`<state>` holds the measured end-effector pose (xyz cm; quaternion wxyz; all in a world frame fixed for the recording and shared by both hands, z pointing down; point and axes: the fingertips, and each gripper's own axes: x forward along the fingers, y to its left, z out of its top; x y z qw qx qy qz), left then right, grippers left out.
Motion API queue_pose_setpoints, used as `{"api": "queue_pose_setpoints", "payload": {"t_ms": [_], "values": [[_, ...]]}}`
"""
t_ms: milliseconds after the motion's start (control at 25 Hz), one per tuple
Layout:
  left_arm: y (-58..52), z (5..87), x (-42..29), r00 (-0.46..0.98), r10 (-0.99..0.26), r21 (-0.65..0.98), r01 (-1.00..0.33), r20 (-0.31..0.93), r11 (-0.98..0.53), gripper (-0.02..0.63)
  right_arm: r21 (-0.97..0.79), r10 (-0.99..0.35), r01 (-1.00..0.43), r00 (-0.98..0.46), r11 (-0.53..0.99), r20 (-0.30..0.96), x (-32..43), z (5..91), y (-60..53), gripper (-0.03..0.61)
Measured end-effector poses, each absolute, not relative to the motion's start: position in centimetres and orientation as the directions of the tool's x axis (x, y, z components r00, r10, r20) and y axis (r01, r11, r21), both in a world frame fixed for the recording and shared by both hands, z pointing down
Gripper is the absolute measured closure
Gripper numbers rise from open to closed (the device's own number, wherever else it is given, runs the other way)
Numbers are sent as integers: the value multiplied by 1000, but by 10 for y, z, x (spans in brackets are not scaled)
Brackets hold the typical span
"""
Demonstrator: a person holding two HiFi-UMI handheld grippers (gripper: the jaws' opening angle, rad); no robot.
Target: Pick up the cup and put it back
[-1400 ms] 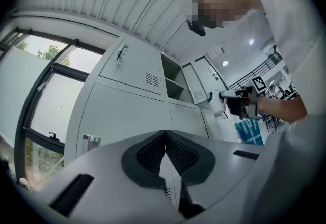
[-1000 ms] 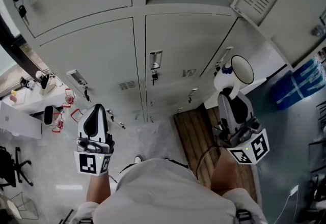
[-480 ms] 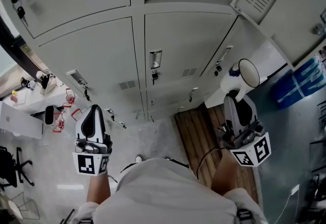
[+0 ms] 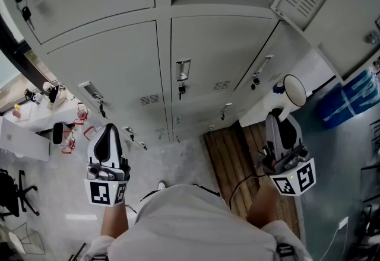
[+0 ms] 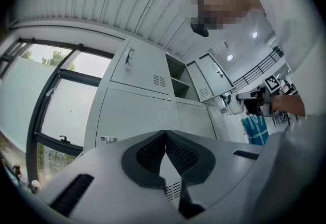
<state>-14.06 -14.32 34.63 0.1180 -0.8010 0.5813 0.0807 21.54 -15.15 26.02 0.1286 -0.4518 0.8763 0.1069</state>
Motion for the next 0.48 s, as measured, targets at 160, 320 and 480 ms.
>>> {"api": "queue_pose_setpoints", "payload": {"t_ms": [160, 320, 480], "values": [[-144, 345, -143, 306, -913, -100, -952, -269, -290, 592, 62, -780, -831, -542, 553, -313, 222, 266, -153, 526], [-144, 345, -142, 307, -913, -102, -951, -269, -290, 592, 60, -789, -839, -532, 541, -307, 226, 270, -154, 526], [-144, 344, -141, 309, -912, -104, -951, -270, -291, 592, 66, -791, -840, -531, 539, -303, 227, 272, -155, 526]]}}
